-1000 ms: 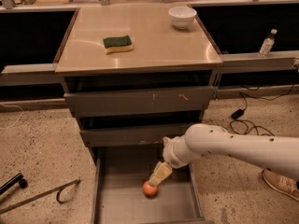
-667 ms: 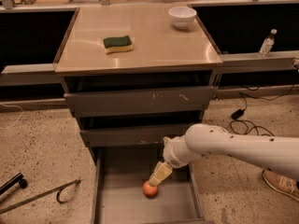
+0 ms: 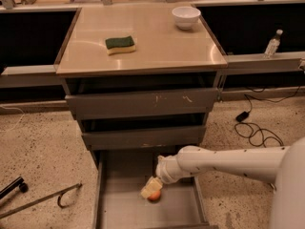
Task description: Pick orange from bottom drawer and place on counter
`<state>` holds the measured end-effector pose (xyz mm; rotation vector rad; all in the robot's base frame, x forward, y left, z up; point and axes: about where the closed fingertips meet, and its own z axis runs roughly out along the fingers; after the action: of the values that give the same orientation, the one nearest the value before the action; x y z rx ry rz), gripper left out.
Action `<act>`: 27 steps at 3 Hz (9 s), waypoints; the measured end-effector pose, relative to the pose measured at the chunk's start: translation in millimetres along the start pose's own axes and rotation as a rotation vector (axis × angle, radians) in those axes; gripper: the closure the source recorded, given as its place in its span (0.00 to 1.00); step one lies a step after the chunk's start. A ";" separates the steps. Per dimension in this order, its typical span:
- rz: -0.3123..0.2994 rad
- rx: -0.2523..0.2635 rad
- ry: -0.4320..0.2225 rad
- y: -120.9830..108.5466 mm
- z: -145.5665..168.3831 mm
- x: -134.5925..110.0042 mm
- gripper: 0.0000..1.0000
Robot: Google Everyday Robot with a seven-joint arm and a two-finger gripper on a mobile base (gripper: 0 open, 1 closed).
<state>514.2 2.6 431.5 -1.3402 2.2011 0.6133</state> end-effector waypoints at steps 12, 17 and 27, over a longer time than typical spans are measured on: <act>0.197 -0.024 0.080 -56.4 237.4 139.8 0.00; 0.195 -0.025 0.080 -56.0 238.0 139.2 0.00; 0.120 0.071 -0.311 -187.4 67.4 26.3 1.00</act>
Offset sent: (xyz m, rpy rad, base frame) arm -0.0376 0.0345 -0.2159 0.1149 0.1987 -0.0296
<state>684.0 -53.1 339.8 -1.0061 2.0372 0.7267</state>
